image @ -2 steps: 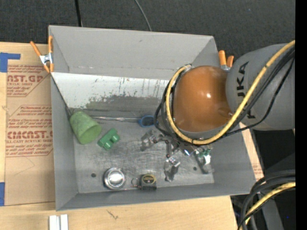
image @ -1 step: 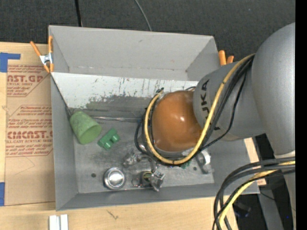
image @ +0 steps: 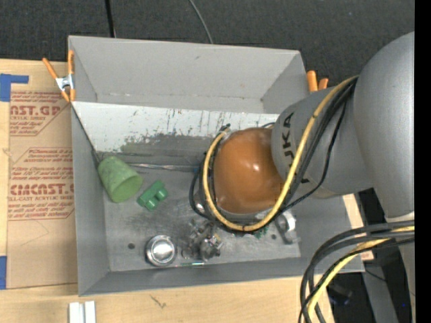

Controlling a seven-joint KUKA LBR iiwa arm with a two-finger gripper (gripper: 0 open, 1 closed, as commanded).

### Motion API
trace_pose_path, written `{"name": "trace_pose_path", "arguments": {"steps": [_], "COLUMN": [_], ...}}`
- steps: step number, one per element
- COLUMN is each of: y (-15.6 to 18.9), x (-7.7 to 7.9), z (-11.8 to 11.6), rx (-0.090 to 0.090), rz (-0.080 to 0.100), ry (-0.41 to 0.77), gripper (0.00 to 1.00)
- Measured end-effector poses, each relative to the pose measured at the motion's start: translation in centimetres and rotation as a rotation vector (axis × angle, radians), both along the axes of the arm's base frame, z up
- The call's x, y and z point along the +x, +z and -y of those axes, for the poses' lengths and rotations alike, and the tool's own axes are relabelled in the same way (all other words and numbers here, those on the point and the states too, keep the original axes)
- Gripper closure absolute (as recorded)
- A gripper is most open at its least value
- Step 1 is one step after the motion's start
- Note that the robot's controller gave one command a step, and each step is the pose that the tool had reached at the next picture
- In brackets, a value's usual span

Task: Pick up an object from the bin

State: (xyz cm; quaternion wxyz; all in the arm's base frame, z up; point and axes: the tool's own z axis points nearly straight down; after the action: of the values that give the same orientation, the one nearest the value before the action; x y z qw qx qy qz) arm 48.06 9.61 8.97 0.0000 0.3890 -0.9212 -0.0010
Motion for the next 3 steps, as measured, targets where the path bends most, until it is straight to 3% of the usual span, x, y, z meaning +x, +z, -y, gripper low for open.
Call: {"name": "trace_pose_path", "arguments": {"steps": [1,2,3], "y": [12.0,5.3,16.2], "x": [0.9,0.0,0.4], "z": [0.3,-4.1,-4.0], "rx": [0.0,0.001,0.001], "rz": [0.01,-0.002,0.012], "ry": [0.039,0.354,0.355], "gripper": [1.0,1.0,1.0]}}
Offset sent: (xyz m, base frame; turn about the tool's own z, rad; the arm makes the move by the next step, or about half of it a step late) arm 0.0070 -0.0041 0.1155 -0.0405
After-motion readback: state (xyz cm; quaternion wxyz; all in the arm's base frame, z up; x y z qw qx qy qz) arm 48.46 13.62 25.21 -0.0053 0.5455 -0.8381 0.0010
